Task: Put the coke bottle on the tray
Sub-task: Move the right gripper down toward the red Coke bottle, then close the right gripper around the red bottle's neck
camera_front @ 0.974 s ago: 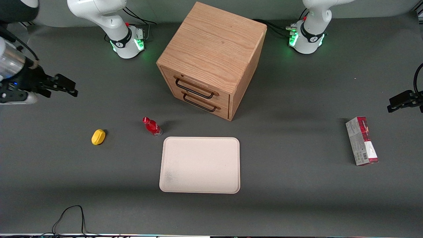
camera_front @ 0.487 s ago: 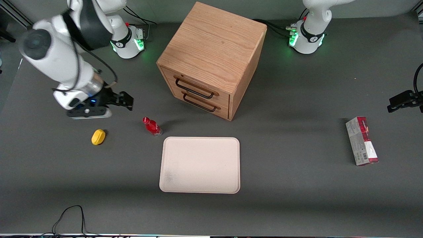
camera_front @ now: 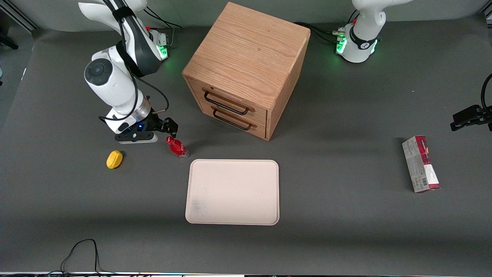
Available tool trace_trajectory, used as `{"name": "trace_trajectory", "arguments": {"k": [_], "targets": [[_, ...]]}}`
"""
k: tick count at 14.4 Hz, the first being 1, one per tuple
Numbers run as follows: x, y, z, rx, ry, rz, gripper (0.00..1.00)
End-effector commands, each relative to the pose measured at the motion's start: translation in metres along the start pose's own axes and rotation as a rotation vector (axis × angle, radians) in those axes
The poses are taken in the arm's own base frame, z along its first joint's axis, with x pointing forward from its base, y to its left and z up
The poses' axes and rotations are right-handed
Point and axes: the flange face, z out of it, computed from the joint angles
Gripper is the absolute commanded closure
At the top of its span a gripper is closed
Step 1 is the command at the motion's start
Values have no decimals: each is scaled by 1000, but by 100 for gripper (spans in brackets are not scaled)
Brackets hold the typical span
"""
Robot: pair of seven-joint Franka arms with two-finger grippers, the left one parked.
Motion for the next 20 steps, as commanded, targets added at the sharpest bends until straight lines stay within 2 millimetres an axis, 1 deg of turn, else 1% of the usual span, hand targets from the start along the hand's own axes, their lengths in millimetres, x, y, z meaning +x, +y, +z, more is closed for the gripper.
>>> {"name": "trace_trajectory", "arguments": {"k": [1,5,9,10,11,12,13,15,18,19,20], "targets": [[3,-1,19,12,15,22,0],[-1,-1,41,15,14,21,0],[-1,0,57,13,15,17,1],[-1,0,59,12,14,14,5],[-1,0,60,11,12,14,10],[-5,0,63,8,3,11,20],[-8,-2,65,6,-3,7,29],[-10,-2,66,2,-14,3,43],[-16,-2,70,-22,-62,-10,67],[-16,-2,70,-27,-68,-13,77],[-15,-2,69,-27,-69,-14,90]]}}
